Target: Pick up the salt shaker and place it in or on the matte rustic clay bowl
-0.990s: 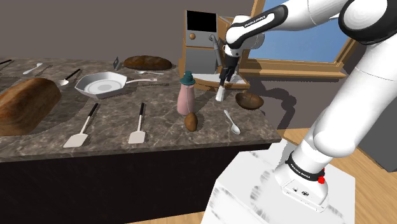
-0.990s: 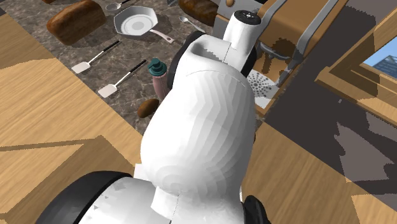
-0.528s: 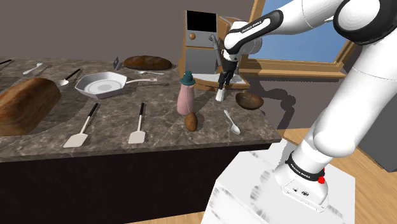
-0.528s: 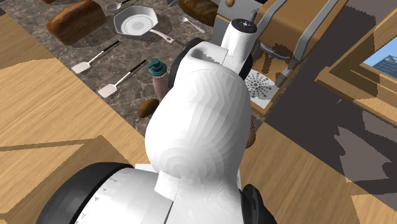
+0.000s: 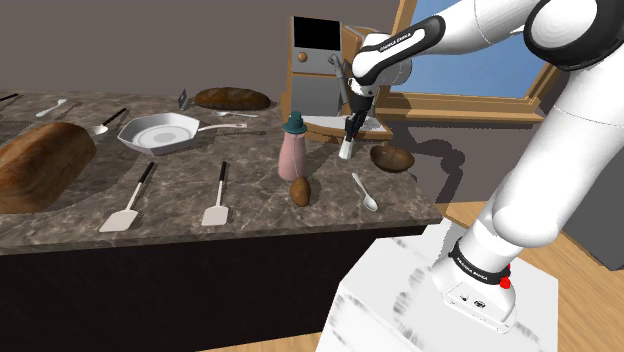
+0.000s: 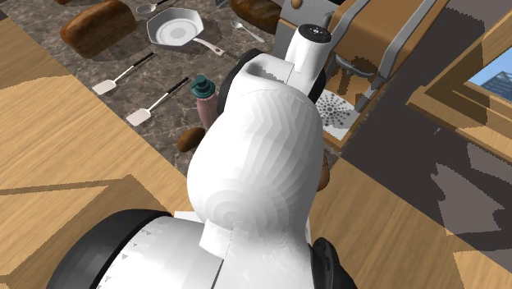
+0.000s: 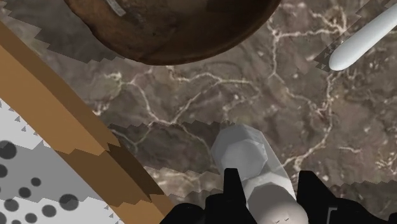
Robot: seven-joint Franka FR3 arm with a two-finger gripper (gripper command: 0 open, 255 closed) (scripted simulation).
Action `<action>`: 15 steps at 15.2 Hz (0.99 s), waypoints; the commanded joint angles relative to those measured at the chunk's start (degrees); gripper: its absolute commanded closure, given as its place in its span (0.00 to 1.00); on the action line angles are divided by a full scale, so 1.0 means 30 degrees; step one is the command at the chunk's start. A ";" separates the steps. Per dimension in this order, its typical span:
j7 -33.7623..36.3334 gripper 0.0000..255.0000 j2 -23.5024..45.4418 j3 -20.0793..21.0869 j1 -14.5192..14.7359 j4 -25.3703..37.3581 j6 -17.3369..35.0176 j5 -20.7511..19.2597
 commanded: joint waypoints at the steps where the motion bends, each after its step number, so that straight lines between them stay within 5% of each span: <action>1: 0.0001 1.00 0.0003 0.0001 0.0001 -0.0005 -0.0002 0.0000; 15: 0.0483 1.00 -0.1093 -0.0020 0.0027 0.1148 -0.2176 -0.0510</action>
